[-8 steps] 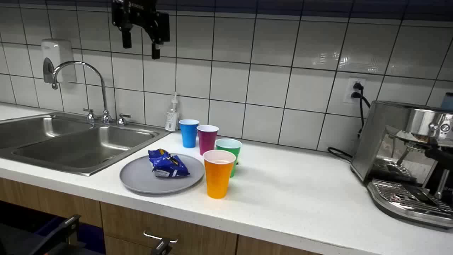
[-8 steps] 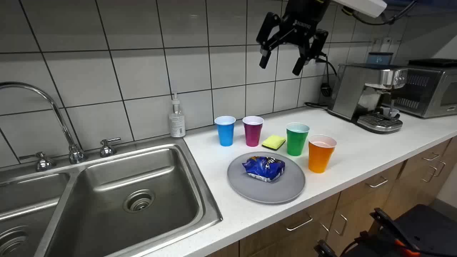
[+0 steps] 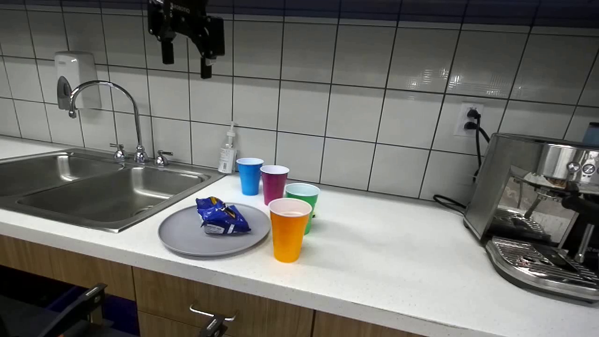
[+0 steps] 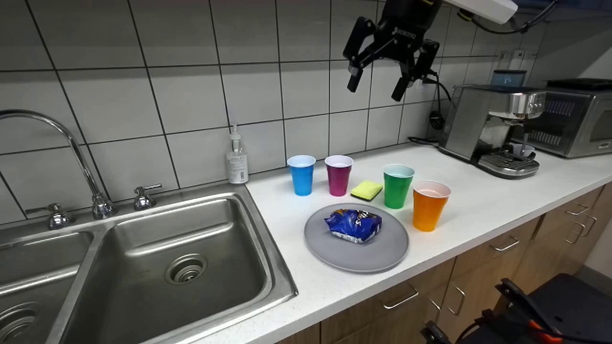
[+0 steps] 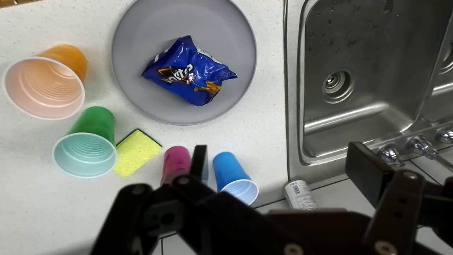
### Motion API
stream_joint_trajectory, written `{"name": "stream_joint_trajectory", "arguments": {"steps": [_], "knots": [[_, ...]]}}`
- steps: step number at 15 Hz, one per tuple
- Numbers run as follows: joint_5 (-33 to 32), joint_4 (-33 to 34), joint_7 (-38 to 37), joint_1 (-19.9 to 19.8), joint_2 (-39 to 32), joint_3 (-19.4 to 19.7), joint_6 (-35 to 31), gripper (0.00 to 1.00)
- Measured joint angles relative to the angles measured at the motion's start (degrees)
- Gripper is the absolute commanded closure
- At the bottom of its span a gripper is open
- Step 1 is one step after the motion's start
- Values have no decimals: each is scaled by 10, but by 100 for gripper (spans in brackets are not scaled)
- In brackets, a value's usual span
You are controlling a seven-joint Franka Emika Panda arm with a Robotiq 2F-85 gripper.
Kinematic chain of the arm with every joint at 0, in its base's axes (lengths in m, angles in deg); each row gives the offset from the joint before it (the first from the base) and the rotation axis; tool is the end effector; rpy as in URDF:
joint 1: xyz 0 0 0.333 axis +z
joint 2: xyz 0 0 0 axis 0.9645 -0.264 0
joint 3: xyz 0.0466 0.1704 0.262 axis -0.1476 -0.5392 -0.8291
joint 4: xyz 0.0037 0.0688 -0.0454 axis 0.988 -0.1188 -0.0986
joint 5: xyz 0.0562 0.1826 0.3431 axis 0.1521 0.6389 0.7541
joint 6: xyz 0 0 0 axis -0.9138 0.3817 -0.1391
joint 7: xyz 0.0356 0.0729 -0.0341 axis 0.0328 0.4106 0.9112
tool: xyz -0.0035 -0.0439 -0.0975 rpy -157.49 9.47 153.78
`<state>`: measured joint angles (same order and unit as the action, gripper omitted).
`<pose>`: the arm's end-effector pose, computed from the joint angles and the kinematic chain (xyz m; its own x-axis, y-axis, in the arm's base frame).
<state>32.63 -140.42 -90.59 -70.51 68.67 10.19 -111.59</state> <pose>0.3868 0.0338 0.4885 0.9592 -0.1337 0.2490 -0.0820 -0.9747 -0.2078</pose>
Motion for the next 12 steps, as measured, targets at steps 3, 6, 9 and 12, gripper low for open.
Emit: {"name": "stream_joint_trajectory", "arguments": {"steps": [3, 6, 9, 12], "knots": [[0, 0, 0, 0, 0, 0, 0, 0], [0, -1, 1, 0, 0, 0, 0, 0], [-1, -9, 17, 0, -4, 0, 0, 0], [-3, -18, 53, 0, -12, 2, -4, 0]]}}
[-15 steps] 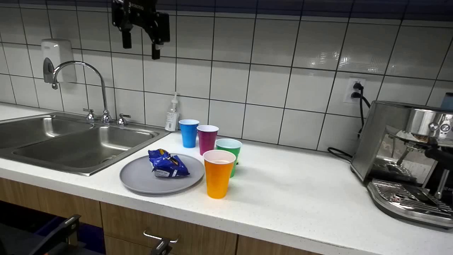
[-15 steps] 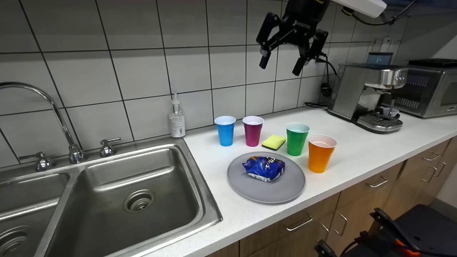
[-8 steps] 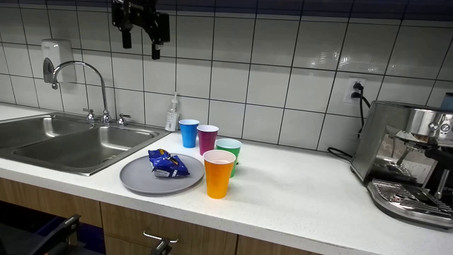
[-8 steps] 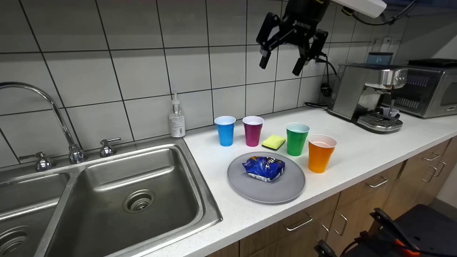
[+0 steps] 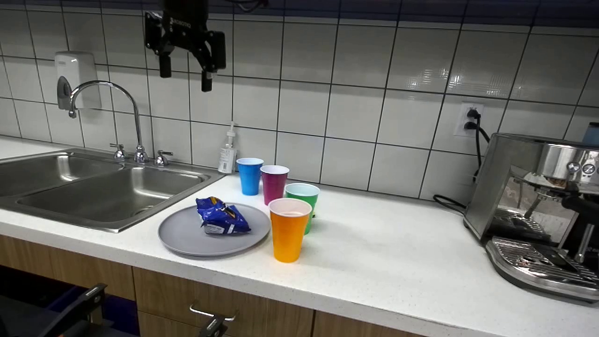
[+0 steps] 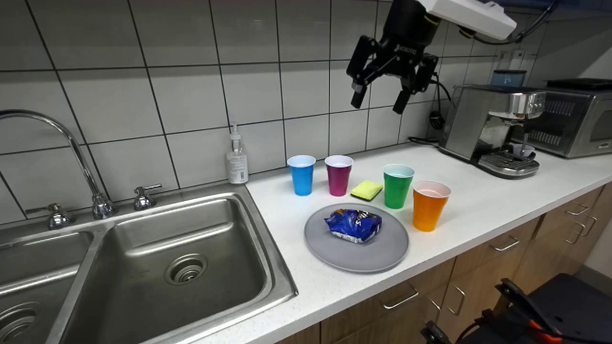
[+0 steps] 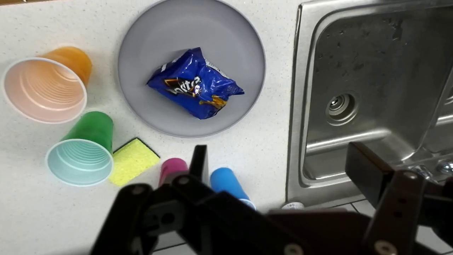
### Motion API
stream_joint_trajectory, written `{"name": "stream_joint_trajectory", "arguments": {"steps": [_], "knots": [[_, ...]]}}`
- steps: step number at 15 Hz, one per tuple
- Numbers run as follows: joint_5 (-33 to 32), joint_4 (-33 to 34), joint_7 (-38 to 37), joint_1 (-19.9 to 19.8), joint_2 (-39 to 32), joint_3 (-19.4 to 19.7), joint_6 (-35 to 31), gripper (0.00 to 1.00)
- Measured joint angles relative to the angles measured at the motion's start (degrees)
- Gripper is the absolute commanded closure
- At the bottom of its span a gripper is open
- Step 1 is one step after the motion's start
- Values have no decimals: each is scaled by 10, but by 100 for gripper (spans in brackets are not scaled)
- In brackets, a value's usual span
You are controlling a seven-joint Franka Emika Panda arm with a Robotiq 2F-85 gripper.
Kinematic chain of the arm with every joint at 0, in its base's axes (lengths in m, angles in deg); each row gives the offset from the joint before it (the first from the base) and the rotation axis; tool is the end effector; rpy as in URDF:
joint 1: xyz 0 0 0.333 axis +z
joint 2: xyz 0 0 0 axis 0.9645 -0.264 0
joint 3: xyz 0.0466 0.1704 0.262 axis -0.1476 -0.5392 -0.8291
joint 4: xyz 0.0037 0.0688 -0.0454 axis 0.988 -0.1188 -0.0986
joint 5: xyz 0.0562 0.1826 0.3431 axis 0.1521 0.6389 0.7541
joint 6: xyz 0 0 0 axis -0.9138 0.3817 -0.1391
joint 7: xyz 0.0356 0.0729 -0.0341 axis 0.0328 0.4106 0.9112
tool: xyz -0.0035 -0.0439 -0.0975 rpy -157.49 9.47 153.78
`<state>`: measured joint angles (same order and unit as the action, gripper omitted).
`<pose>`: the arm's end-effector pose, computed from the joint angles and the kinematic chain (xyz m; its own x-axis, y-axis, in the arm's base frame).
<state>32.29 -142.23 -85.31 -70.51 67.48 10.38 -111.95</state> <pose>0.3852 0.0321 0.4654 0.9739 -0.0430 0.2230 -0.0030 -0.9842 -0.1769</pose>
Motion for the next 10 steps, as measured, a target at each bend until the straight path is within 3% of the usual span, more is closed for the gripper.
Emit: {"name": "stream_joint_trajectory", "arguments": {"steps": [10], "knots": [[-9, -24, 187, 11, -59, 34, -49, 0]]}}
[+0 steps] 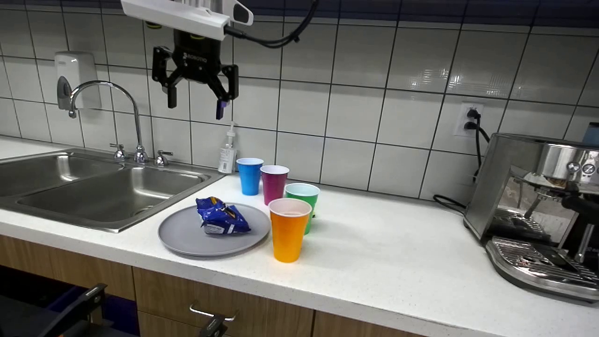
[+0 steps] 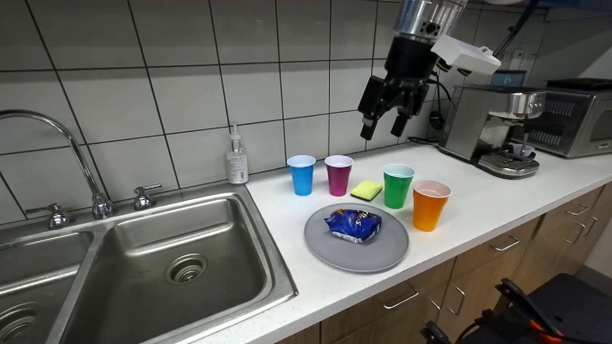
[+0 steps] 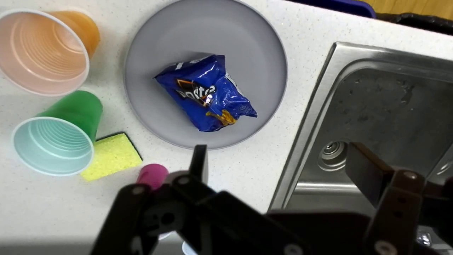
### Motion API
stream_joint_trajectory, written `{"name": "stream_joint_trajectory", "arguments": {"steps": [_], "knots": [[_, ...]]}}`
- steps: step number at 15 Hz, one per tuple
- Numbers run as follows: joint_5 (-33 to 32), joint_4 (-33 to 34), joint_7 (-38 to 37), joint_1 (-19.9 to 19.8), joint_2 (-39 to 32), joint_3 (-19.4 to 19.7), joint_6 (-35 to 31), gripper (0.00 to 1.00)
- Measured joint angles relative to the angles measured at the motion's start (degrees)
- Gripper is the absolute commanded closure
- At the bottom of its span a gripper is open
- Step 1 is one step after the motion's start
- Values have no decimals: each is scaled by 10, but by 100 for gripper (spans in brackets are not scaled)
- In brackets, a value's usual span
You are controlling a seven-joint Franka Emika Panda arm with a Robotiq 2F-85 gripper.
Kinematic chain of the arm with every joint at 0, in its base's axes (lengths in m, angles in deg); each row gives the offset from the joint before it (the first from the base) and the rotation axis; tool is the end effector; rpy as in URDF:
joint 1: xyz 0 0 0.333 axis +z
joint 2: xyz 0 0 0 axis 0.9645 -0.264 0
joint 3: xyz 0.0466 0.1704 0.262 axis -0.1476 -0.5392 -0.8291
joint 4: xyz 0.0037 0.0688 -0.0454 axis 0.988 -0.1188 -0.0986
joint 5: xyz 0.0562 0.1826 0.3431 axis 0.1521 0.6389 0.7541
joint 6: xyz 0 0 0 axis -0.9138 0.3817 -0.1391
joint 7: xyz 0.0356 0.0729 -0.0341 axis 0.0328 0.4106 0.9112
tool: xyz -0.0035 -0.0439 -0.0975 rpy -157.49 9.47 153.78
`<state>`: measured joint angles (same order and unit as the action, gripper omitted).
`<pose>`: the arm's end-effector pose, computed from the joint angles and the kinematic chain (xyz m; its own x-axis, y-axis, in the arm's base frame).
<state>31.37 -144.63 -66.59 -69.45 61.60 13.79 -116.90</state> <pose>0.3960 0.0145 0.4138 0.9481 0.2375 0.2116 0.2655 -0.9572 -0.1152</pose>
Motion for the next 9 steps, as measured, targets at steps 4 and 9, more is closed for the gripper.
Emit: {"name": "stream_joint_trajectory", "arguments": {"steps": [4, 9], "knots": [[-1, 0, 77, 12, -38, 20, -31, 0], [2, 2, 166, 31, -91, 42, -70, 0]]}}
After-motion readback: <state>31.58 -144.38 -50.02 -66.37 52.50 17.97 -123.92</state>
